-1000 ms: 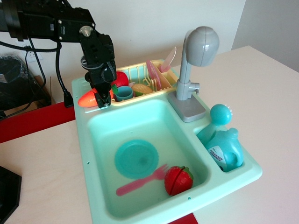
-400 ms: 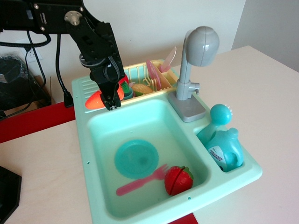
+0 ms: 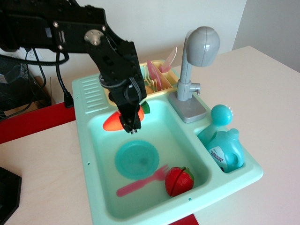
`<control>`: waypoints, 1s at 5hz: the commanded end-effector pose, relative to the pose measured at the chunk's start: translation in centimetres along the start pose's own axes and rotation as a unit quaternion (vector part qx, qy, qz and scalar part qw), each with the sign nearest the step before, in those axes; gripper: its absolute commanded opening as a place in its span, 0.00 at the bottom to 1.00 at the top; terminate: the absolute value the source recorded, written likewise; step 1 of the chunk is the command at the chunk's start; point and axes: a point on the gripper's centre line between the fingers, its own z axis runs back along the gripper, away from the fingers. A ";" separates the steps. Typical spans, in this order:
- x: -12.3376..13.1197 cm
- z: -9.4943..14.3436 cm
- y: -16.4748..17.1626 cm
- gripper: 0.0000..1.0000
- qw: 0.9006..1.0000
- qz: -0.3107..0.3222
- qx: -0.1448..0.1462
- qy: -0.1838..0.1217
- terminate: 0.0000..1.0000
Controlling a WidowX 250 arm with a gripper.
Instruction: Put carrot on plate
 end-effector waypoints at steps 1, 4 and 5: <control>1.4 -1.9 -4.2 0.00 1.000 -0.006 0.001 -0.013 0.00; 1.0 -6.0 -5.5 0.00 0.999 0.007 0.040 0.015 0.00; 0.9 -6.2 -5.1 0.00 0.999 0.016 0.047 0.018 0.00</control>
